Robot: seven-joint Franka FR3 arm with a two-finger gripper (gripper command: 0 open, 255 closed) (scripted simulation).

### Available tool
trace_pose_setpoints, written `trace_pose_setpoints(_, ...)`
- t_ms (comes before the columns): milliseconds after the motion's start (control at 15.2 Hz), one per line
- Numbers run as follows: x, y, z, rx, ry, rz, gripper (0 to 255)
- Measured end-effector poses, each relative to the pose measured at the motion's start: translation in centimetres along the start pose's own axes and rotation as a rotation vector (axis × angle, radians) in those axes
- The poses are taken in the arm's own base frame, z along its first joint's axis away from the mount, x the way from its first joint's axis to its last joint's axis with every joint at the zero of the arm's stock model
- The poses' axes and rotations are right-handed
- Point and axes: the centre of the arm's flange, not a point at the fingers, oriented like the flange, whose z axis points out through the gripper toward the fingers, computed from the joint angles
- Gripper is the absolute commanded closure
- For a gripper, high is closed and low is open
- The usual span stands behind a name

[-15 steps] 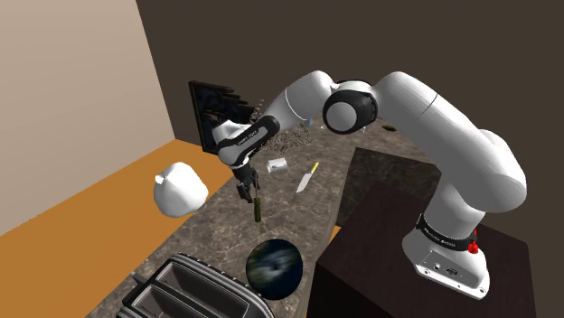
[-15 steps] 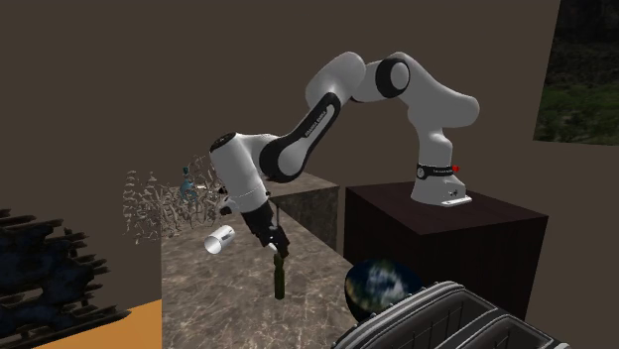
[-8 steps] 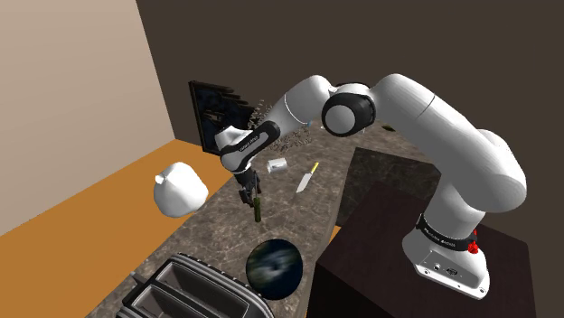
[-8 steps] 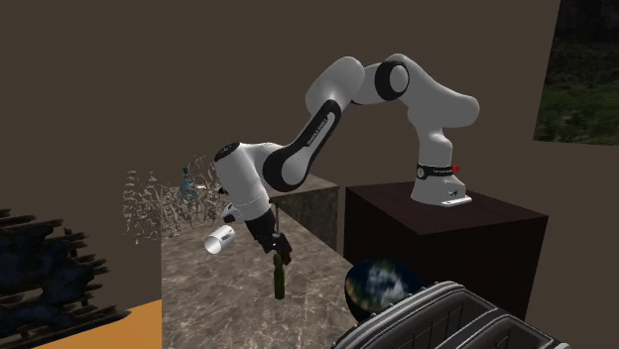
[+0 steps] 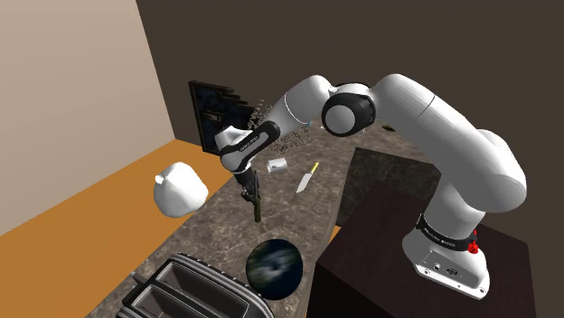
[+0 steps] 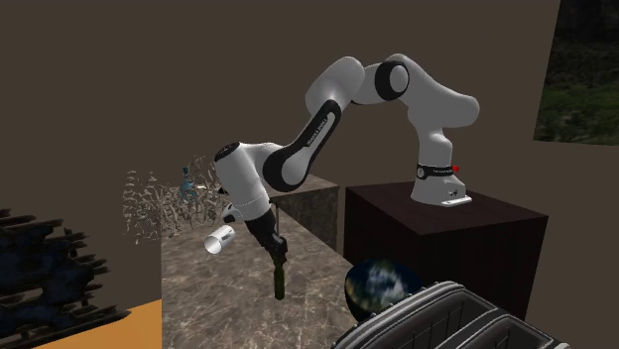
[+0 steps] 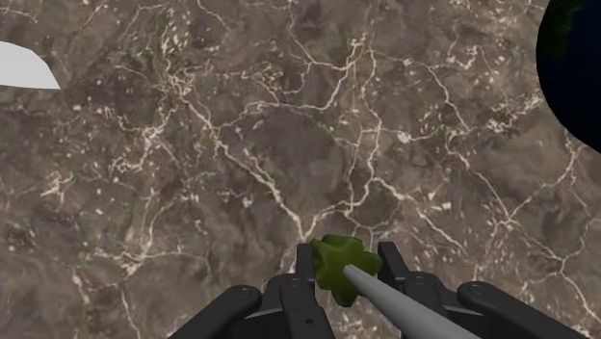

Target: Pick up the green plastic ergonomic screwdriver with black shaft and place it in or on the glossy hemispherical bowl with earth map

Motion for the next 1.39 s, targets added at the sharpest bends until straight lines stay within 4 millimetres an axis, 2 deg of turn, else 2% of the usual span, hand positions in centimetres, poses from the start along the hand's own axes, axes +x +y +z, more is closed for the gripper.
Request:
trace_pose_setpoints(462,-0.1,0.0,-0.2,0.0,0.0,0.0,255)
trace_pose_setpoints(1386,-2.6,-0.4,-6.8,0.0,0.0,0.0,255)
